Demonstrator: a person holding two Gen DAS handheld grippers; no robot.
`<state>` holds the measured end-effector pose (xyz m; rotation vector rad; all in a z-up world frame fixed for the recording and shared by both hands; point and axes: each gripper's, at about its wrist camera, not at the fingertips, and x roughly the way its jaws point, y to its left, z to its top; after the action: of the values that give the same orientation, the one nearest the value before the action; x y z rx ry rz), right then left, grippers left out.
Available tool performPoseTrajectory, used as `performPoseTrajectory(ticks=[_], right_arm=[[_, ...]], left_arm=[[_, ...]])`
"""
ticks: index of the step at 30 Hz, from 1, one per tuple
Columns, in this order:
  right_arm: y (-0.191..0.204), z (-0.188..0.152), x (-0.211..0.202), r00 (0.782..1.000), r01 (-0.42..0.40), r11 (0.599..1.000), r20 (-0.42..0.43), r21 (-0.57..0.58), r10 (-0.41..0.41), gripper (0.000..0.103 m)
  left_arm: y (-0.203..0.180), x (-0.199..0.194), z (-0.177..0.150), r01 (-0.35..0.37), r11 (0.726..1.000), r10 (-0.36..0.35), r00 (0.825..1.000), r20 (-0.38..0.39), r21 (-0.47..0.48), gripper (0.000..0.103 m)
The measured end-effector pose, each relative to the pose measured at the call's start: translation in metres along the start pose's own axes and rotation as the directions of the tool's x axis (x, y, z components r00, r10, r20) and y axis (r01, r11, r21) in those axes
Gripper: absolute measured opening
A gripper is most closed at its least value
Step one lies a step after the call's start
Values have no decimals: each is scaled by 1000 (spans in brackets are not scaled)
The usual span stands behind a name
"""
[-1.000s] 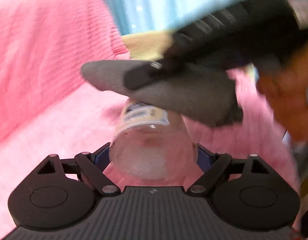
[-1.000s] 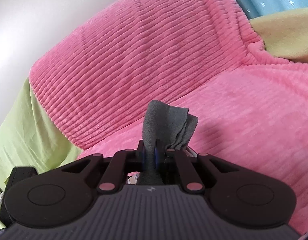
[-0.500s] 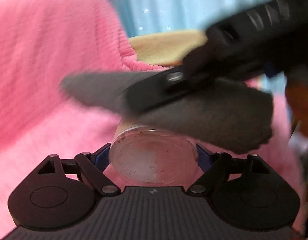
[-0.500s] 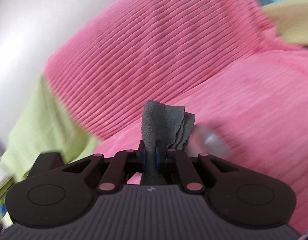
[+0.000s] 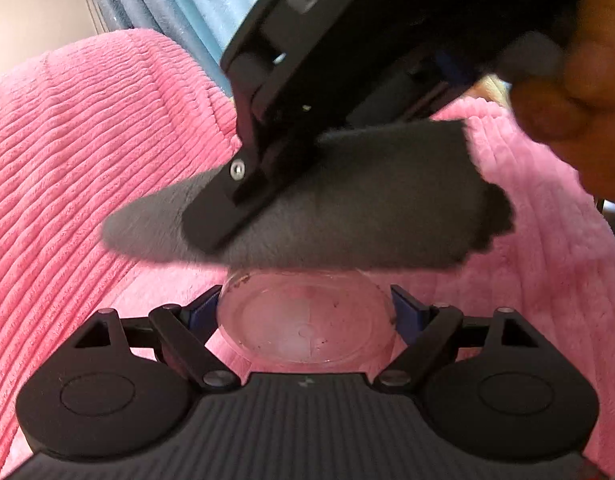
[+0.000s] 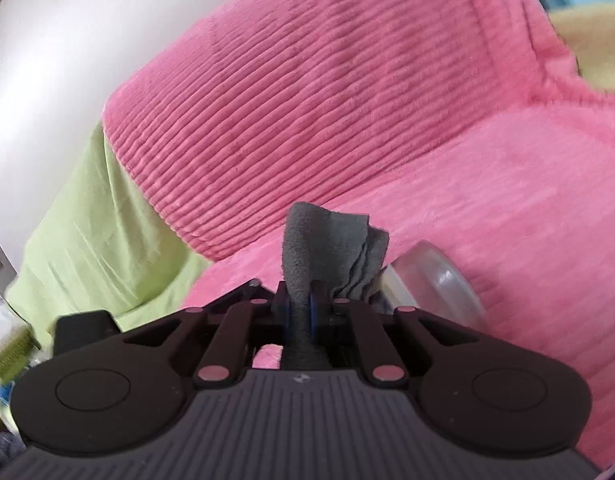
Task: Clean container
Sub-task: 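Rotate the jar in the left gripper while the right gripper wipes its side with the cloth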
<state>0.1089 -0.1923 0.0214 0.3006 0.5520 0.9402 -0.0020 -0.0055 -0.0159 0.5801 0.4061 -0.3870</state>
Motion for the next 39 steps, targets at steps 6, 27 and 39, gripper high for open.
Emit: performPoseTrajectory(ticks=[6,27,39], right_arm=[[-20,5,-6,986,119,989,106,93,-128,6],[-6,4,-4,991,114,993,63,31,-116,6],[-10,5,-1,991,114,992,66,51,-118,6]], left_arm=[[2,-7,-3,18,999,-18,1000,-5,-41,86],[3,0,-1,26,1000,-26,1000,3,-15,85],[3,15,6,23,1000,-23,1000,1,-7,85]])
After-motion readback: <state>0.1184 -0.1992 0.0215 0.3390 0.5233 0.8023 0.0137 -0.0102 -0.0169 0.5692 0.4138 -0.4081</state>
